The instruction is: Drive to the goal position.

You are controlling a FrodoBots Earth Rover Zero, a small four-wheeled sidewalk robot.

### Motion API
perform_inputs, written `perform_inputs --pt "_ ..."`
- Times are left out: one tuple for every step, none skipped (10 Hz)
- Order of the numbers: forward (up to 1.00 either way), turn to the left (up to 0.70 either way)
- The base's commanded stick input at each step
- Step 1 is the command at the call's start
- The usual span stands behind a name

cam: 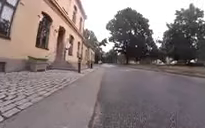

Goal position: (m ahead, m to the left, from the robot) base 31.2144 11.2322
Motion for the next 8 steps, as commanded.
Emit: perform_inputs --pt "0.70 0.00" --pt "0.70 0.00" --pt "0.70 0.00" --pt "0.70 0.00" --pt "0.70 0.00" --pt "0.70 0.00" --pt "0.70 0.00" --pt "0.70 0.00"
